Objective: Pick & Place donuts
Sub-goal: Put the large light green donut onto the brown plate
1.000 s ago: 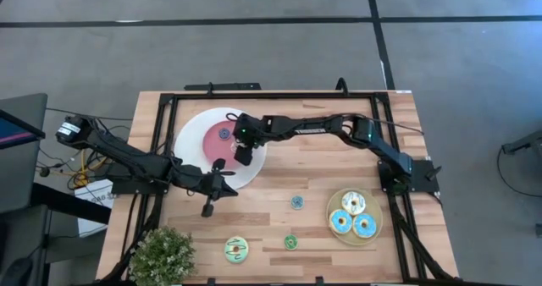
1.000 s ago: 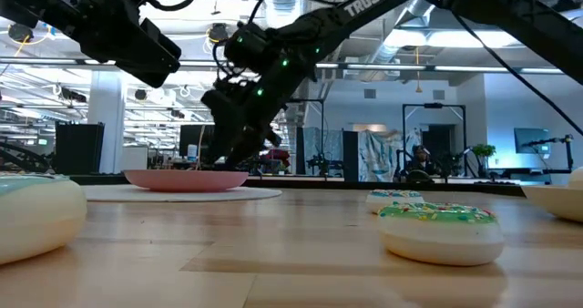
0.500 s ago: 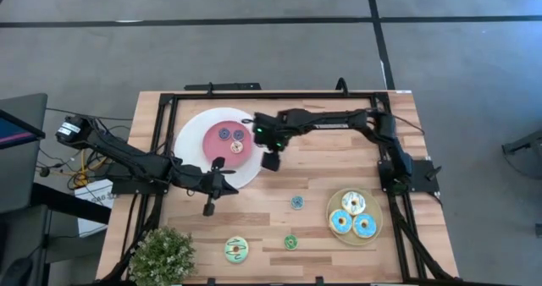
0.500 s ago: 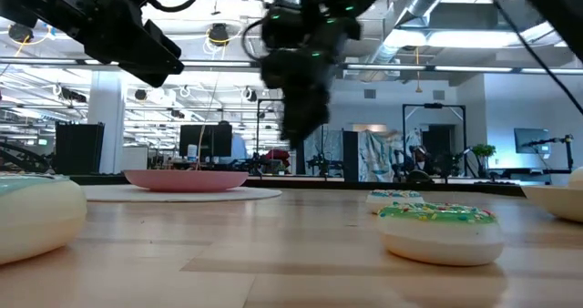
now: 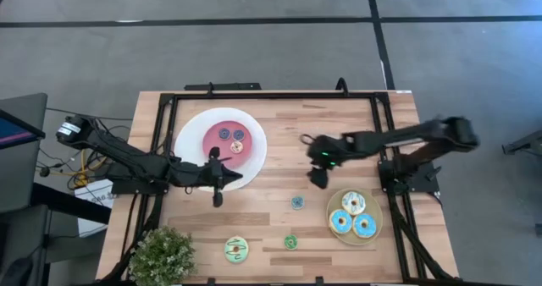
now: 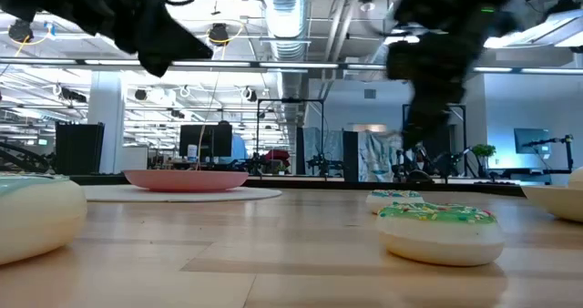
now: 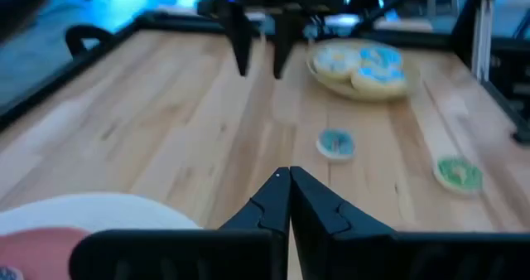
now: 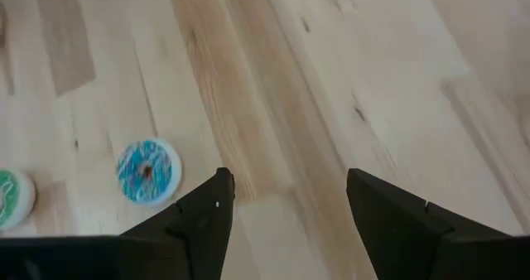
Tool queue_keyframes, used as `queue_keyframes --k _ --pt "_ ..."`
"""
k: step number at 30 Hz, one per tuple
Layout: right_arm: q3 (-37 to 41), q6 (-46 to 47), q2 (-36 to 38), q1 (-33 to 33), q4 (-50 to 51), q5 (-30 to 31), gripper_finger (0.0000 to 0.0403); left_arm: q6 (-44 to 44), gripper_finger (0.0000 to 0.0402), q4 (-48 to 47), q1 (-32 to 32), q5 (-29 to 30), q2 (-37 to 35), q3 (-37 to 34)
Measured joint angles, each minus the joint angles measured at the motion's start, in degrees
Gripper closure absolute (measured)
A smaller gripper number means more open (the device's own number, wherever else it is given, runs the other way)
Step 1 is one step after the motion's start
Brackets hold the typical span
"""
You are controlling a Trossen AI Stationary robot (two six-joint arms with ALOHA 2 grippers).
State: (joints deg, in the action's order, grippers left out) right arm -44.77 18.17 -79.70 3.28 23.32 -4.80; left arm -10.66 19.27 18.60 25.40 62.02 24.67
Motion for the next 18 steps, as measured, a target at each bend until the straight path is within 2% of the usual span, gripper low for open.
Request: queue_keyframes --k 5,8,14,18 --pt "15.0 3.3 14.4 -0.5 -8.4 1.8 0.018 0.3 0.04 3.9 0.4 -1.0 3.4 1.7" --pt "21.0 3.3 21.7 0.8 -12.1 2.0 0.0183 2.1 0.04 4.3 0.4 -0.9 8.9 5.5" --pt "26.9 3.3 31.8 3.1 -13.9 2.2 0.0187 5.8 0.04 -0.1 0.0 -0.4 19.8 16.2" --pt "28.8 3.3 34.7 3.2 -15.4 2.2 0.0189 5.7 0.0397 -2.9 -0.6 5.0 25.5 24.0"
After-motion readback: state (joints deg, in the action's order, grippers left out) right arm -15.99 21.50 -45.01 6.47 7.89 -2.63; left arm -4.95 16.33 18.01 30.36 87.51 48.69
